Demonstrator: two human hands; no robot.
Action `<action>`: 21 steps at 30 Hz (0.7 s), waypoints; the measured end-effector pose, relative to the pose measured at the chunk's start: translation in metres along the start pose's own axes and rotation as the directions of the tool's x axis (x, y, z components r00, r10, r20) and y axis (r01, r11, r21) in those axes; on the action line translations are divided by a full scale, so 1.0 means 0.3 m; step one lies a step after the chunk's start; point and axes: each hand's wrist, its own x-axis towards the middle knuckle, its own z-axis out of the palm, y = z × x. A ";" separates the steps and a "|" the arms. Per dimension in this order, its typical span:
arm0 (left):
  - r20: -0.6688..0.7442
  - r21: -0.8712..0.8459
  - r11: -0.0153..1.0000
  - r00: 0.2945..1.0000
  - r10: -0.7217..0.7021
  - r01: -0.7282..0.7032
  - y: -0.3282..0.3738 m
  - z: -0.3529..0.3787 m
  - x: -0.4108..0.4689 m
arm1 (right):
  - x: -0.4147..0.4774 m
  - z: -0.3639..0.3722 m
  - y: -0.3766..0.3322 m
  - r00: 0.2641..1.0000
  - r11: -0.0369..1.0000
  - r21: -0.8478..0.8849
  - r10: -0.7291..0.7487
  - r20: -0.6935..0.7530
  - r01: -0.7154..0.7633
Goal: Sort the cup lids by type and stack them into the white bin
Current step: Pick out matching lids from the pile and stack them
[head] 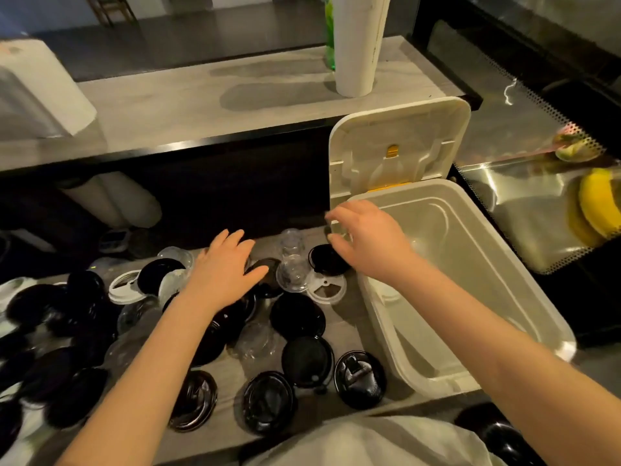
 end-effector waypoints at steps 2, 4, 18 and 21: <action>0.014 -0.008 1.000 0.999 -0.030 0.030 -0.047 0.022 -0.035 | -0.005 0.037 -0.048 0.999 1.000 -0.007 -0.014 0.036 0.015; 0.029 -0.008 0.999 0.999 -0.032 0.032 -0.094 0.052 -0.080 | -0.019 0.089 -0.105 0.996 1.000 -0.012 -0.012 0.084 0.013; 0.201 -0.122 0.979 0.962 0.183 -0.161 -0.131 0.335 -0.319 | -0.336 0.420 -0.246 0.745 0.964 -0.130 0.263 0.613 -0.233; 0.312 -0.108 0.977 0.927 0.208 -0.183 -0.124 0.369 -0.331 | -0.357 0.450 -0.240 0.728 0.955 -0.192 0.295 0.619 -0.224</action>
